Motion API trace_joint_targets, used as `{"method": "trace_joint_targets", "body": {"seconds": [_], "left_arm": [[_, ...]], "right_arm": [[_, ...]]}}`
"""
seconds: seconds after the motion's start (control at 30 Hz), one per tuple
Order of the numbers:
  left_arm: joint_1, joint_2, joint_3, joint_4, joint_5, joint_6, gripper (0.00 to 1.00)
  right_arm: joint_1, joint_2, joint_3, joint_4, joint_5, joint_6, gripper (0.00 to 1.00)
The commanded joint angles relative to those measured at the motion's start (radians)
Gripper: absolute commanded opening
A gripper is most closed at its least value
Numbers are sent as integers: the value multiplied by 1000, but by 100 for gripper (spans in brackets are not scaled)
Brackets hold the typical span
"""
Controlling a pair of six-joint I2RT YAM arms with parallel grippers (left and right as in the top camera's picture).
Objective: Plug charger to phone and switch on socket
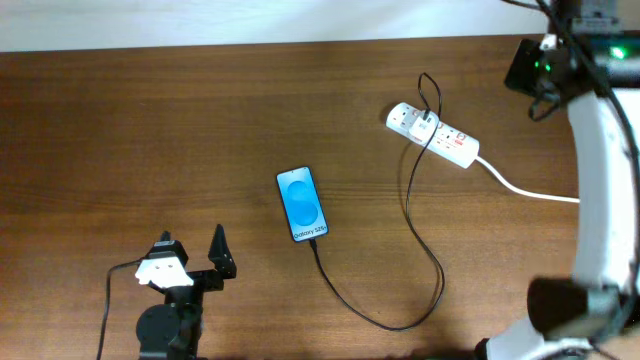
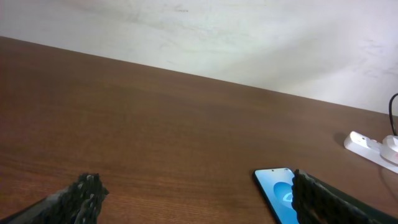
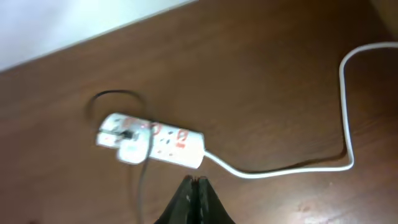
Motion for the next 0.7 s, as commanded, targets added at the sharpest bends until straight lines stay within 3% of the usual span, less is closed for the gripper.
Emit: {"method": "trace_joint_targets", "body": {"seconds": [0.0,0.13,0.17,0.2,0.23,0.27,0.53,0.67], "left_arm": [[6,-5,-7,3,-1,-6,99],[6,-5,-7,3,-1,-6,99],[6,-5,-7,3,-1,-6,99],[6,-5,-7,3,-1,-6,99],[6,-5,-7,3,-1,-6,99],[6,-5,-7,3,-1,-6,99],[6,-5,-7,3,-1,-6,99],[6,-5,-7,3,-1,-6,99]], "right_arm": [[37,-149,13,-72,-21,8,4],[37,-343,13,-203,-20,3,7],[37,-396,13,-236,-21,3,22],[37,-444,13,-266,-20,3,51],[37,-507,13,-306,-20,3,88],[37,-542,13,-329,-16,3,98],[37,-893,10,-395,-67,-24,98],[35,-1118,-116,-395,-35,-34,98]]}}
